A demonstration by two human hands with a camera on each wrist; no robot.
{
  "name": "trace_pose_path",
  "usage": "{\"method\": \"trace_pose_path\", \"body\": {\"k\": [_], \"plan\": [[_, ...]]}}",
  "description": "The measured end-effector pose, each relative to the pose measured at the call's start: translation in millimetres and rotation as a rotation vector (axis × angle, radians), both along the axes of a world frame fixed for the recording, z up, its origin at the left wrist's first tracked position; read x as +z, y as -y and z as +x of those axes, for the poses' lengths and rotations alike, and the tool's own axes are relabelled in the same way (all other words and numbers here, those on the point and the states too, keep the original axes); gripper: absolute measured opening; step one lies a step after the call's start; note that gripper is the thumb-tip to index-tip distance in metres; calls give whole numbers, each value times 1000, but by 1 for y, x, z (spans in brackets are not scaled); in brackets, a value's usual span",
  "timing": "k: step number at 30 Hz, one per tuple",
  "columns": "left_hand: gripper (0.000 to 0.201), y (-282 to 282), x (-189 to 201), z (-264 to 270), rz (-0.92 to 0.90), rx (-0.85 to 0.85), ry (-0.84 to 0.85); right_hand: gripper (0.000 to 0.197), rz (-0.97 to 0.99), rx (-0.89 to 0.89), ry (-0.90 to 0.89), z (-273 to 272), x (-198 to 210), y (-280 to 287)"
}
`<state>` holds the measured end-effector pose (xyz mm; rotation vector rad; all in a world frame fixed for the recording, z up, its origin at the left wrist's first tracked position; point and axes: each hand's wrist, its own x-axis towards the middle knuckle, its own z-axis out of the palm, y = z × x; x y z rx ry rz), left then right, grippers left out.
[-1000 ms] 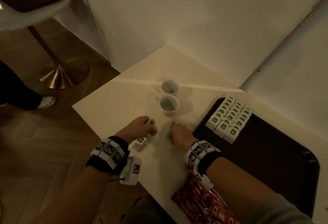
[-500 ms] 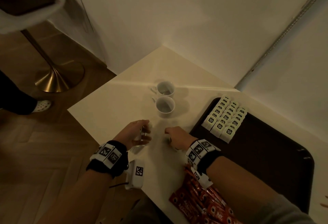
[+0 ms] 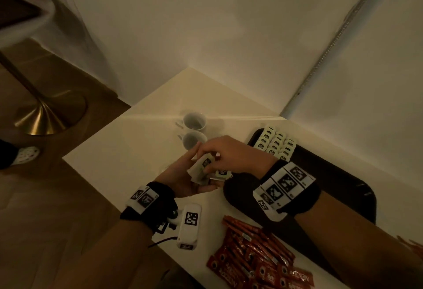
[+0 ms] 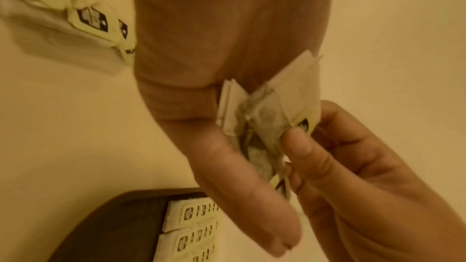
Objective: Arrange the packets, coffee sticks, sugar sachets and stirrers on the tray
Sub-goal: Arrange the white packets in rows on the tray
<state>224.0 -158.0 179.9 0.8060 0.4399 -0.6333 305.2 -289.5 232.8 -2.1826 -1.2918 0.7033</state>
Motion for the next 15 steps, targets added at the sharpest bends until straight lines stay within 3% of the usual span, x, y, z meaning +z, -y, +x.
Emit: {"method": "trace_pose_path", "body": {"k": [7,10,13,15], "plan": [[61,22,0,9,-70,25,-10,13,205,-178,-73,6,9,29],[46,32,-3,10,-76,86,0,8,273,-224,-182,5,27,36],[26,41,-4,12,-110,181,5,6,249,-259,-202,9,44,45],[30,42,-7,15,-143,220,45,7,181,-285,-210,13,50,53]]}}
